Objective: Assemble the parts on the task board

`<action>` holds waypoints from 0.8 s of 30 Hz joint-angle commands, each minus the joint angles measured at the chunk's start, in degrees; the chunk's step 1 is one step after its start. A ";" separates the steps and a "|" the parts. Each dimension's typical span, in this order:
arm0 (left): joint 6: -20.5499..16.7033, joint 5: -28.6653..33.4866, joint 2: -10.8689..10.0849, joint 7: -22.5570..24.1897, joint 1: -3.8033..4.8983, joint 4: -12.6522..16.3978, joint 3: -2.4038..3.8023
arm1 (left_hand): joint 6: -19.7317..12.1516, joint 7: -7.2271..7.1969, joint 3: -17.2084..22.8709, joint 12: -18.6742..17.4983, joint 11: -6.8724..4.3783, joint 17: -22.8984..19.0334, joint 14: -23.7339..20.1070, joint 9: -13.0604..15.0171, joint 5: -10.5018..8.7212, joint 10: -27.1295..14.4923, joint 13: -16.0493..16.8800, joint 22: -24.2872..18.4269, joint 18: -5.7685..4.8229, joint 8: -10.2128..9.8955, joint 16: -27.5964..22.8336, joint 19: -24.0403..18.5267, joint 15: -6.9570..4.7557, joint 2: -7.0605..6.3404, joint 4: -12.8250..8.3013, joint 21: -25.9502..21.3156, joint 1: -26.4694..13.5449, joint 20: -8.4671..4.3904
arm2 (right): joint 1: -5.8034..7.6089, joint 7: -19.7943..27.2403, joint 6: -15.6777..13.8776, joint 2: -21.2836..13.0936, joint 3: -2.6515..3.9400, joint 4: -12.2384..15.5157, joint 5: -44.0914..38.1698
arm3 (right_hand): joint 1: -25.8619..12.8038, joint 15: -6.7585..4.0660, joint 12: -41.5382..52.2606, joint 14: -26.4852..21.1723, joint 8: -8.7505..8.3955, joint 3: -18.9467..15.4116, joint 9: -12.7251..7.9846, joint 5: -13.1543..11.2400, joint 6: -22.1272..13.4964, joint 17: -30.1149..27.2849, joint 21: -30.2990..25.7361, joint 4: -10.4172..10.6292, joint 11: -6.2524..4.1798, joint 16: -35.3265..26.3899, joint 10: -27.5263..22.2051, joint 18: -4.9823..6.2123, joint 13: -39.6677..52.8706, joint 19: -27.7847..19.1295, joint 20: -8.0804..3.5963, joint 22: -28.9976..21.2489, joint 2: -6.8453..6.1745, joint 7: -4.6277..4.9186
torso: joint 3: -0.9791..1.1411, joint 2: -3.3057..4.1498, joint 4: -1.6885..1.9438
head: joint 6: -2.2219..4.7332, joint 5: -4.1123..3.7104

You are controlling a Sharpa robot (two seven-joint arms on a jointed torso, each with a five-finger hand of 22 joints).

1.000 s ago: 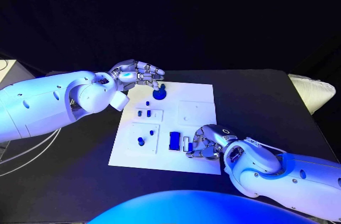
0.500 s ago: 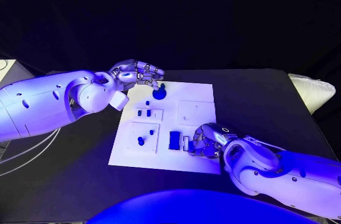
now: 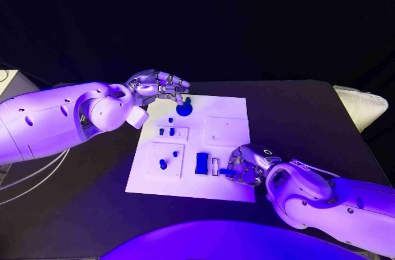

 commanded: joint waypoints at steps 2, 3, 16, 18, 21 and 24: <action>0.87 0.11 -0.01 0.18 0.02 0.07 0.01 | 0.02 0.30 0.43 -0.18 0.04 -0.06 -0.40 0.04 0.36 -0.25 0.07 -0.04 0.72 -0.35 0.27 0.39 0.13 0.31 0.05 -0.30 0.07 0.02 | -0.11 -0.42 1.65 -0.72 -0.19 -0.11 -0.57 | 0.53 0.33 -0.25 5.90 -0.87 2.40 -0.61 2.28 0.08 14.07 -0.19 -0.17 0.38 -0.17 2.32 0.18 11.42 3.91 0.43 13.16 -0.12 0.28 | -0.01 0.01 -0.01 | 0.09 -0.10; 0.86 0.11 -0.03 0.17 0.02 0.08 0.01 | 0.02 0.30 0.43 -0.18 0.04 -0.06 -0.40 0.04 0.36 -0.25 0.07 -0.04 0.72 -0.35 0.27 0.39 0.13 0.31 0.05 -0.30 0.07 0.02 | -0.09 -0.42 1.56 -0.82 -0.19 -0.11 -0.59 | 0.77 0.33 -0.23 5.90 -0.98 3.04 -0.70 2.56 0.17 14.09 -0.13 -0.21 0.37 -0.16 2.33 0.16 11.43 3.93 0.45 13.18 -0.15 0.27 | -0.03 0.03 0.00 | 0.11 -0.12; 0.80 0.11 -0.06 0.13 0.02 0.16 -0.01 | -0.02 0.33 0.51 -0.19 0.06 -0.08 -0.42 0.03 0.36 -0.26 0.06 -0.01 0.69 -0.38 0.25 0.39 0.14 0.44 0.11 -0.27 0.07 0.01 | 0.08 -0.45 1.98 -0.19 -0.17 -0.44 -4.24 | -0.48 0.22 0.14 5.96 -2.37 12.19 -1.69 2.07 1.61 14.27 0.61 -0.31 0.21 -0.03 2.59 0.02 11.57 4.17 0.35 13.38 -1.66 0.14 | -0.08 0.08 0.06 | 0.05 -0.31; 0.80 0.11 -0.05 0.13 0.02 0.17 -0.01 | -0.02 0.33 0.51 -0.19 0.06 -0.08 -0.42 0.03 0.36 -0.26 0.06 -0.01 0.69 -0.38 0.25 0.39 0.14 0.44 0.11 -0.27 0.07 0.01 | 0.11 -0.41 1.87 -0.07 -0.17 -0.48 -4.89 | -0.64 0.12 0.50 6.02 -2.47 13.97 -1.75 3.56 2.09 14.48 1.09 -0.40 0.07 0.12 2.82 -0.07 11.76 4.30 0.28 13.50 -1.87 -0.01 | -0.08 0.06 0.11 | 0.01 -0.33; 0.77 0.11 -0.05 0.13 0.02 0.16 -0.01 | -0.02 0.33 0.51 -0.19 0.06 -0.08 -0.42 0.03 0.36 -0.26 0.06 -0.01 0.69 -0.38 0.25 0.39 0.14 0.44 0.11 -0.27 0.07 0.01 | 0.14 -0.27 1.21 -0.01 -0.17 -0.43 -5.00 | -1.19 -0.05 1.40 6.19 -2.38 16.31 -1.65 4.96 2.78 15.09 2.07 -0.55 -0.14 0.58 3.35 -0.25 12.26 4.57 0.15 13.75 -1.89 -0.30 | -0.07 0.04 0.13 | -0.04 -0.29; 0.76 0.11 -0.07 0.13 0.02 0.18 -0.01 | -0.02 0.33 0.51 -0.19 0.06 -0.08 -0.42 0.03 0.36 -0.26 0.06 -0.01 0.69 -0.38 0.25 0.39 0.14 0.44 0.11 -0.27 0.07 0.01 | 0.16 0.09 0.01 -0.04 -0.16 -0.27 -4.31 | -1.98 -0.20 2.59 6.19 -2.16 17.58 -1.51 5.07 3.29 15.09 3.31 -0.53 -0.35 0.58 4.02 -0.49 12.93 4.91 0.04 14.06 -1.86 -0.56 | -0.07 0.04 0.09 | -0.04 -0.30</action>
